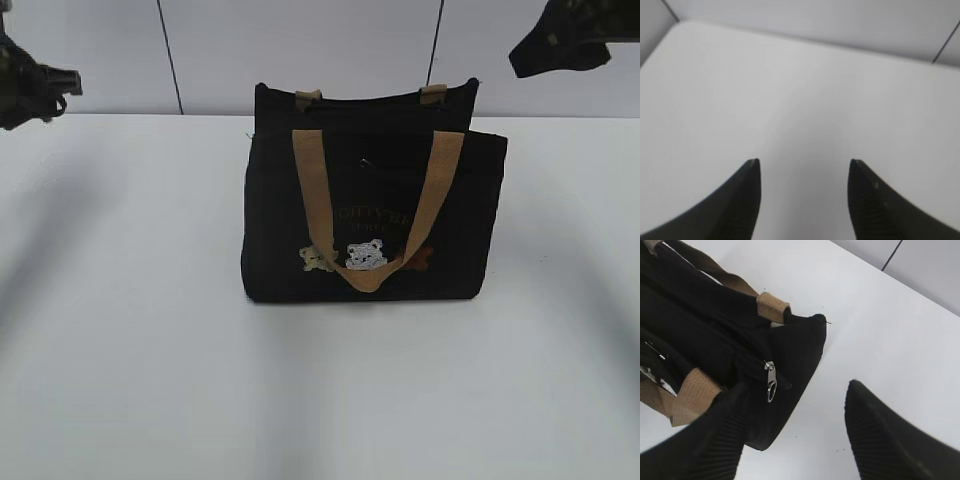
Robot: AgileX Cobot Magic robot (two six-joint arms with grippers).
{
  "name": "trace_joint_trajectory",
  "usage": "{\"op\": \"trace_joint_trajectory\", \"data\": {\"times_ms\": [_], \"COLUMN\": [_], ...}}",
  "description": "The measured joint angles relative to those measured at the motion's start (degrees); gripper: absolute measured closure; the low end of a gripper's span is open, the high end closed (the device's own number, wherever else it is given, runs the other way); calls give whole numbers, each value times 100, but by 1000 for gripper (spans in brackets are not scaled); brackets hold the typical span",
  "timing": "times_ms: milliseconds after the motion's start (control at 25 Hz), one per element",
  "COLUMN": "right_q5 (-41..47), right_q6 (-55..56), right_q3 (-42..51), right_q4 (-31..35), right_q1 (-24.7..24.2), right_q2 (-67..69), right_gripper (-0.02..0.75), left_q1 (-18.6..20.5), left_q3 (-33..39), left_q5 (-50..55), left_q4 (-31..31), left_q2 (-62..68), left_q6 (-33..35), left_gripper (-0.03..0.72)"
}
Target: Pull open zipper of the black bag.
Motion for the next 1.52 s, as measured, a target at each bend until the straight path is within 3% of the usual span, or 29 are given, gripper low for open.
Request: {"op": "trace_joint_trajectory", "data": {"times_ms": [120,240,320,480,680,960,1240,1520], "right_q5": [86,338,675,1695,2660,2837,2865,2869], "right_q6": [223,1036,1778,2753,2913,2833,2637,2008], "right_q3": [0,0,-2,-2,-2,175,1221,2217], "right_q4": [-43,-310,-510,-816,-1047,-1372,-992,-539], "right_q1": [0,-44,-182,-735,-1284,-1400,-1400,-1400], "right_q2": [-103,-159,-183,-190,-190,-443,-2124,-4152], "right_gripper": [276,276,276,276,276,276,303,307], "left_q1": [-34,-93,-99,-99,-94,-94,-94,-94], "left_q3": [0,0,0,0,0,150,1467,3020], "left_q5": [350,634,1015,2027,3232,4084,4143,4134], "left_q4": [-1685,-2718,-3011,-3175,-3259,-3504,-3795,-3465], "left_q2": [-138,-411,-660,-1216,-1959,-3024,-4944,-7060], "left_q6": [1750,2736,2952,3325,3762,4014,4033,4054], "left_gripper": [269,269,269,269,269,269,270,270]}}
